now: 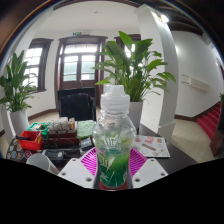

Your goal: Pour water

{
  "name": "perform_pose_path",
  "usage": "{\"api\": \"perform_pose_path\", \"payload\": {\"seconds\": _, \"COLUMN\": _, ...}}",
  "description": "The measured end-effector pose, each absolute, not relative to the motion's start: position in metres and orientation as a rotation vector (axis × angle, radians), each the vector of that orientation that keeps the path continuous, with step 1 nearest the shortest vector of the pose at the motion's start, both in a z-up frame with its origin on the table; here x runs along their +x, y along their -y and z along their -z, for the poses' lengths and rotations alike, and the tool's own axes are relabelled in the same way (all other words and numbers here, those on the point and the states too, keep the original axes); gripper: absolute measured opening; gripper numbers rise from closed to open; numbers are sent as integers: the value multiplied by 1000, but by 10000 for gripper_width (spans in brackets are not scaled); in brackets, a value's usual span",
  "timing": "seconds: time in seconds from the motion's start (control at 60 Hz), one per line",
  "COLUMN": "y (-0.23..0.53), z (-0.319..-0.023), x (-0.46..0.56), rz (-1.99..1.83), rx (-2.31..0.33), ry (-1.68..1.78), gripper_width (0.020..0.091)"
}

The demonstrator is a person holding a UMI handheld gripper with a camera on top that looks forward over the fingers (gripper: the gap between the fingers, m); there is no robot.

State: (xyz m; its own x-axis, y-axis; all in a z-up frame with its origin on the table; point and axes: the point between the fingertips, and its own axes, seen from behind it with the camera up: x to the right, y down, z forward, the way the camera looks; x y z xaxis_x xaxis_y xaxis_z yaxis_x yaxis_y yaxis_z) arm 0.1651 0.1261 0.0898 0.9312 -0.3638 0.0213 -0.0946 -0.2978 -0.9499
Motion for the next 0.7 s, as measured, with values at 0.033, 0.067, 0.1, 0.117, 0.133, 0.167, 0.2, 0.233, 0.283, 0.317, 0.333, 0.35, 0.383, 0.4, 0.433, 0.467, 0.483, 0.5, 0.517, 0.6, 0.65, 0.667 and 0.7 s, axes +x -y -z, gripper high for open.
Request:
{"api": "perform_pose_path", "payload": {"seconds": 0.033, "y": -126, "z": -90, "x": 164, "rz": 271, "rx": -1869, "ry": -332, "gripper_width": 376}}
{"api": "perform_pose_path", "payload": {"seconds": 0.067, "y": -126, "z": -90, "x": 164, "rz": 268, "rx": -1869, "ry": -330, "gripper_width": 402}}
{"api": "perform_pose_path", "payload": {"seconds": 0.1, "y": -126, "z": -90, "x": 166, "rz": 264, "rx": -1869, "ry": -334, "gripper_width": 428}}
{"api": "perform_pose_path", "payload": {"seconds": 0.117, "y": -126, "z": -90, "x": 166, "rz": 264, "rx": -1868, "ry": -336, "gripper_width": 438}}
{"api": "perform_pose_path", "payload": {"seconds": 0.133, "y": -125, "z": -90, "x": 165, "rz": 265, "rx": -1869, "ry": -336, "gripper_width": 462}}
{"api": "perform_pose_path", "payload": {"seconds": 0.167, "y": -124, "z": -90, "x": 166, "rz": 271, "rx": -1873, "ry": -339, "gripper_width": 498}}
{"api": "perform_pose_path", "payload": {"seconds": 0.2, "y": -121, "z": -87, "x": 168, "rz": 284, "rx": -1890, "ry": -352, "gripper_width": 580}}
{"api": "perform_pose_path", "payload": {"seconds": 0.233, "y": -117, "z": -83, "x": 171, "rz": 303, "rx": -1909, "ry": -361, "gripper_width": 673}}
{"api": "perform_pose_path", "payload": {"seconds": 0.283, "y": -110, "z": -80, "x": 171, "rz": 321, "rx": -1937, "ry": -354, "gripper_width": 850}}
{"api": "perform_pose_path", "payload": {"seconds": 0.317, "y": -106, "z": -78, "x": 168, "rz": 319, "rx": -1954, "ry": -335, "gripper_width": 870}}
{"api": "perform_pose_path", "payload": {"seconds": 0.333, "y": -102, "z": -78, "x": 168, "rz": 326, "rx": -1961, "ry": -331, "gripper_width": 860}}
{"api": "perform_pose_path", "payload": {"seconds": 0.35, "y": -97, "z": -78, "x": 167, "rz": 333, "rx": -1968, "ry": -326, "gripper_width": 846}}
{"api": "perform_pose_path", "payload": {"seconds": 0.383, "y": -87, "z": -76, "x": 163, "rz": 342, "rx": -1987, "ry": -322, "gripper_width": 847}}
{"api": "perform_pose_path", "payload": {"seconds": 0.4, "y": -81, "z": -75, "x": 160, "rz": 343, "rx": -1998, "ry": -319, "gripper_width": 849}}
{"api": "perform_pose_path", "payload": {"seconds": 0.433, "y": -70, "z": -77, "x": 154, "rz": 345, "rx": -2006, "ry": -304, "gripper_width": 847}}
{"api": "perform_pose_path", "payload": {"seconds": 0.467, "y": -58, "z": -82, "x": 146, "rz": 351, "rx": -2000, "ry": -291, "gripper_width": 845}}
{"api": "perform_pose_path", "payload": {"seconds": 0.483, "y": -52, "z": -84, "x": 143, "rz": 350, "rx": -1999, "ry": -289, "gripper_width": 846}}
{"api": "perform_pose_path", "payload": {"seconds": 0.5, "y": -45, "z": -85, "x": 138, "rz": 346, "rx": -2001, "ry": -290, "gripper_width": 847}}
{"api": "perform_pose_path", "payload": {"seconds": 0.517, "y": -39, "z": -87, "x": 134, "rz": 339, "rx": -2003, "ry": -290, "gripper_width": 847}}
{"api": "perform_pose_path", "payload": {"seconds": 0.6, "y": -10, "z": -104, "x": 107, "rz": 285, "rx": -2005, "ry": -259, "gripper_width": 849}}
{"api": "perform_pose_path", "payload": {"seconds": 0.65, "y": 5, "z": -118, "x": 90, "rz": 252, "rx": -1998, "ry": -242, "gripper_width": 848}}
{"api": "perform_pose_path", "payload": {"seconds": 0.667, "y": 10, "z": -122, "x": 84, "rz": 242, "rx": -1996, "ry": -235, "gripper_width": 847}}
{"api": "perform_pose_path", "payload": {"seconds": 0.7, "y": 22, "z": -131, "x": 74, "rz": 228, "rx": -1995, "ry": -214, "gripper_width": 847}}
